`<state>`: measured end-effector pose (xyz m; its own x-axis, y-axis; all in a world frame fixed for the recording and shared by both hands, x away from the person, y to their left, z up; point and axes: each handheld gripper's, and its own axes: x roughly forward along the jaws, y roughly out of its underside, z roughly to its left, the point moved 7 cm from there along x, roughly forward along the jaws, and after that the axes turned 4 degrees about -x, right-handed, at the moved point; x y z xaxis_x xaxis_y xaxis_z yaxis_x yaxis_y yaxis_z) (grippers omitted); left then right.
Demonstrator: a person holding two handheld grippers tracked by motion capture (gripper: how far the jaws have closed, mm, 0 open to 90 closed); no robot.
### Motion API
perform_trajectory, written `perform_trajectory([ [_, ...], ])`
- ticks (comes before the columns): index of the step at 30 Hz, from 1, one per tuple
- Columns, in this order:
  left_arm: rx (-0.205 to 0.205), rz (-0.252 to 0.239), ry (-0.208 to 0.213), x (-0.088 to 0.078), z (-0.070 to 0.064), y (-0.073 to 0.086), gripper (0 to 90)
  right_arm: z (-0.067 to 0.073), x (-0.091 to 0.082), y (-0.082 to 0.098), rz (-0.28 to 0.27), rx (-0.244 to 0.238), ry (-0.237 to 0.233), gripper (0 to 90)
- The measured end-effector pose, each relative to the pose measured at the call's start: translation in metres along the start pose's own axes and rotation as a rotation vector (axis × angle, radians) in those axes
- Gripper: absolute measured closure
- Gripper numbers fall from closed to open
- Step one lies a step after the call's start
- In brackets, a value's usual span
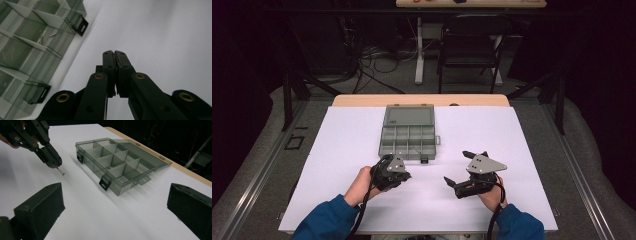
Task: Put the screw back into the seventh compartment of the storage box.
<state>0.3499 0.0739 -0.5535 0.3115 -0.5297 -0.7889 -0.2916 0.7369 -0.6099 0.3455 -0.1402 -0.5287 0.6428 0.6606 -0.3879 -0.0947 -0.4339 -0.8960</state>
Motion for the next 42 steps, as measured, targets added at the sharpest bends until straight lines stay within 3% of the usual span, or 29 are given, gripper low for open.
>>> perform_trajectory([
  [16, -0.01, -0.021, -0.014, -0.001, 0.016, -0.017, 88.0, -0.001, -0.001, 0.0, -0.004, 0.006, 0.002, 0.0],
  [42, 0.001, -0.034, -0.039, 0.002, 0.031, -0.032, 88.0, 0.0, -0.001, -0.001, -0.006, 0.001, 0.0, 0.0],
])
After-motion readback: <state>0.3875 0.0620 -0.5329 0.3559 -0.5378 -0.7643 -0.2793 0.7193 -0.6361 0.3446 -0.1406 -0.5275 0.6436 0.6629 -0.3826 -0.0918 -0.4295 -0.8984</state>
